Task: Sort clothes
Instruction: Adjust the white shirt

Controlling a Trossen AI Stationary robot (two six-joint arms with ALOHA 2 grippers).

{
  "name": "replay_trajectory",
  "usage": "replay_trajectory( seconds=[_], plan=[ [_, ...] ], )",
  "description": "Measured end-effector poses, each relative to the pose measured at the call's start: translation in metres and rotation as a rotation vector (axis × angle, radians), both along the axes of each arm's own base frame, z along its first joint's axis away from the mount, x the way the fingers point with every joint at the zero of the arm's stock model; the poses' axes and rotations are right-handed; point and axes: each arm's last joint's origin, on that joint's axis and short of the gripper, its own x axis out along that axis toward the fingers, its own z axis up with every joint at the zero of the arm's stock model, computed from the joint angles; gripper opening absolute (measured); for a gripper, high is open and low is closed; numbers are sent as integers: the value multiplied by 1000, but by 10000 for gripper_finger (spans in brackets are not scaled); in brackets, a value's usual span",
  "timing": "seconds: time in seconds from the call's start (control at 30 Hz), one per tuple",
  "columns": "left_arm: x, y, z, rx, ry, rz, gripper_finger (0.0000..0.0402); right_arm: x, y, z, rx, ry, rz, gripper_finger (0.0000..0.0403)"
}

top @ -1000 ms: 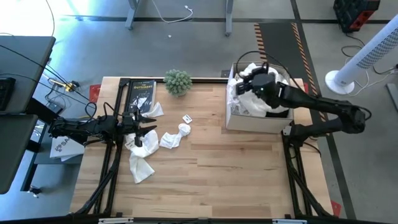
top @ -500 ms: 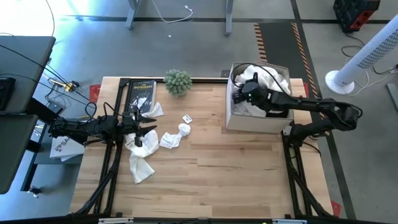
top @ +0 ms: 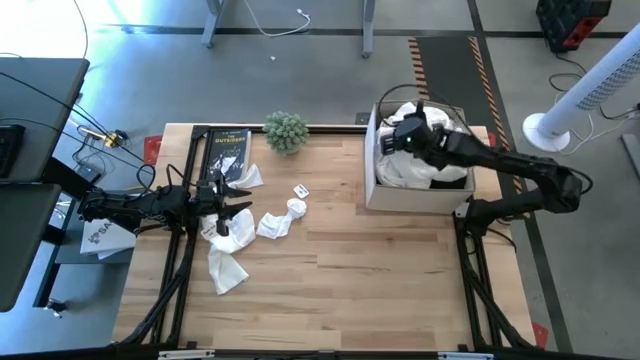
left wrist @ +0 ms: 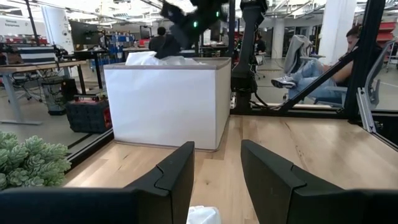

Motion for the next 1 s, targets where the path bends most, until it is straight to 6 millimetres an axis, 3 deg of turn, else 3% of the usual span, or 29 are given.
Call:
replay_trajectory(
  seconds=[0.13, 0.27, 0.37, 0.53, 0.6, 0.67, 0.73, 0.8, 0.93, 1.0],
  plan=[
    [0, 0, 0, 0, 0, 1, 131, -1, 0, 23, -79, 52, -25, 139],
    [0, 0, 0, 0, 0, 1, 131, -9, -10, 10, -180, 163, -173, 139],
    [0, 0, 0, 0, -1, 0, 131, -18, -24, -23, -114, 159, -215, 139],
    [0, 0, 0, 0, -1, 1, 131, -32, -39, -98, 70, 29, -205, 139],
    [0, 0, 0, 0, 0, 1, 131, -37, -42, -119, 87, -29, -222, 139],
    [0, 0, 0, 0, 0, 1, 131, -39, -44, -126, 84, -43, -223, 139],
    [0, 0, 0, 0, 0, 2, 131, -38, -44, -124, 80, -32, -207, 139],
    [0, 0, 0, 0, 0, 1, 131, -36, -41, -109, 83, -1, -174, 139],
    [0, 0, 0, 0, 0, 1, 131, -25, -28, -56, -6, 52, -91, 139],
    [0, 0, 0, 0, 1, 1, 131, -17, -20, -16, -98, 21, -64, 139]
  ],
)
